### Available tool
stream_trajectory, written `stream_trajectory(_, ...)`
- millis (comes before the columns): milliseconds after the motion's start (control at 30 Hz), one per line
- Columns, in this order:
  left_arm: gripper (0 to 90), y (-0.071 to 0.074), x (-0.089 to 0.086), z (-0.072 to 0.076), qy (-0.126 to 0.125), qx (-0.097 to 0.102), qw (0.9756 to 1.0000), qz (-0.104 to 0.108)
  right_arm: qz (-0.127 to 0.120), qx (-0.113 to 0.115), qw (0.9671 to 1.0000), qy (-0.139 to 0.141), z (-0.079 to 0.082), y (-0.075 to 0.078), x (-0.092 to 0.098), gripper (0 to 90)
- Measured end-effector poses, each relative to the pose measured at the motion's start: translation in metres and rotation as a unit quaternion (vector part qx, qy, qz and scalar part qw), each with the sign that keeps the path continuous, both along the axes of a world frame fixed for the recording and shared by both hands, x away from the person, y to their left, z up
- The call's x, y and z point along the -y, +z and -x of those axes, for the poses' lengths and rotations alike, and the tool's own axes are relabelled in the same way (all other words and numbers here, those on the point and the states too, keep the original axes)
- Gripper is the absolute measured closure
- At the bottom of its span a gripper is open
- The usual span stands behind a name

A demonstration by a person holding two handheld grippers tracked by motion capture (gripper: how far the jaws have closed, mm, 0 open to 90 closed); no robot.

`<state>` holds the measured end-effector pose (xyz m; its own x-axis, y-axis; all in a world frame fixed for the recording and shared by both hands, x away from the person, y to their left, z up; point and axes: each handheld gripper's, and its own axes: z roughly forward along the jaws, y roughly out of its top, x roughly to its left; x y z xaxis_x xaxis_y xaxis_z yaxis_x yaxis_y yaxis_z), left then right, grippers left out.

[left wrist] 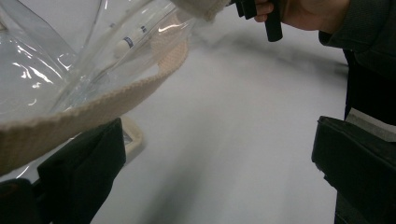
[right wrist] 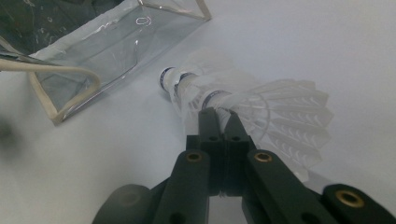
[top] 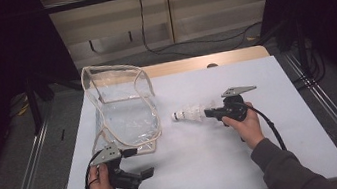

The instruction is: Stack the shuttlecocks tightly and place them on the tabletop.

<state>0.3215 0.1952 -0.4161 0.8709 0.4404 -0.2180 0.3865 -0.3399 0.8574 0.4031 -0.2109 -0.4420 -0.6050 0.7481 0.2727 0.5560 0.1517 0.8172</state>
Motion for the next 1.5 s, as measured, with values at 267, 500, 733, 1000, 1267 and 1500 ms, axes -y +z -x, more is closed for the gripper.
stream_trajectory(267,3.0,0.000,0.000,0.000,0.002,-0.001,1.0000,0.002,-0.001,-0.001,1.0000,0.002,-0.001,0.000,-0.003,89.4)
stream_trajectory(500,3.0,0.000,0.000,0.000,-0.001,0.000,1.0000,0.002,0.001,-0.001,1.0000,0.004,-0.001,-0.001,-0.005,89.4)
stream_trajectory(733,3.0,0.000,0.000,0.000,0.000,-0.001,1.0000,0.001,0.000,0.000,1.0000,0.004,-0.002,0.000,-0.006,89.4)
stream_trajectory(1000,3.0,0.000,0.000,0.000,-0.001,-0.001,1.0000,0.001,-0.002,0.000,1.0000,0.007,-0.003,0.000,-0.010,89.4)
stream_trajectory(1267,3.0,0.000,0.000,0.000,0.000,-0.001,1.0000,0.001,-0.005,-0.003,1.0000,0.008,-0.004,-0.002,-0.013,89.4)
stream_trajectory(1500,2.9,-0.001,0.000,-0.001,0.000,0.000,1.0000,0.000,-0.002,-0.002,0.9999,0.010,-0.004,-0.003,-0.014,89.4)
